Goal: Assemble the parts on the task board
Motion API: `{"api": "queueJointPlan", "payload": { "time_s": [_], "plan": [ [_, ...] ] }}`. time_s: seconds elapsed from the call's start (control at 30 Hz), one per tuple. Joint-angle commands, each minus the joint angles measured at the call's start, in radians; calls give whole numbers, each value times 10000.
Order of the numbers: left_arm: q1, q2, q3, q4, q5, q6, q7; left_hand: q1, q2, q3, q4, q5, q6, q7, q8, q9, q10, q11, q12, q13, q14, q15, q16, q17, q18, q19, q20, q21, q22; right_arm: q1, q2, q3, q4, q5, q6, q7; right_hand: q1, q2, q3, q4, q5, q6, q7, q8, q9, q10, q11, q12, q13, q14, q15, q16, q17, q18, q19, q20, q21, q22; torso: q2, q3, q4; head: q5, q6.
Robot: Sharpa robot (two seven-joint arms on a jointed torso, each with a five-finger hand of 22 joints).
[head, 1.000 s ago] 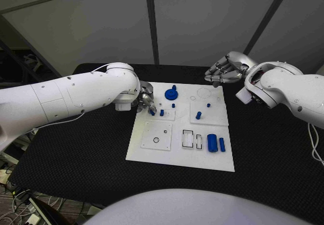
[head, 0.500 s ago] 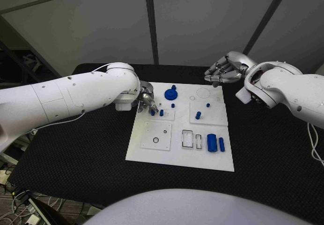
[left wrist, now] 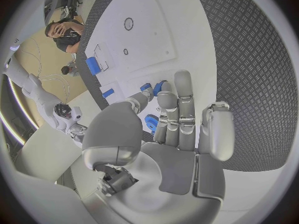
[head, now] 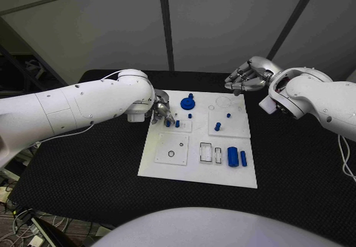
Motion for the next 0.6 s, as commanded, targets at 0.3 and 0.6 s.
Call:
{"api": "queueJointPlan", "payload": {
  "time_s": [0.3,0.6],
  "plan": [
    [-39,-56,-30,-38,-277,148,-32,-120,-21,-57,8,-31,87,12,-35,14,44,0,66,32,20,-80,58,10,-257,385,-97,44,2170,20,-13,4,23,29,27,78,-45,23,29,48,39,-76,-23,53,7,-88,1,16,14,-56,-13,-53,15,106,37,46,-41,-14,-1,-5,3,11,1],
    [-39,-96,-30,-12,-307,201,-39,-111,-10,-57,2,-22,100,1,-34,17,64,-7,108,90,19,-82,57,9,-261,392,-99,60,2174,20,-10,4,19,29,31,79,-45,23,29,48,39,-76,-23,53,7,-88,1,16,14,-56,-13,-53,15,106,37,46,-41,-14,0,-3,7,18,1]
  ]
}}
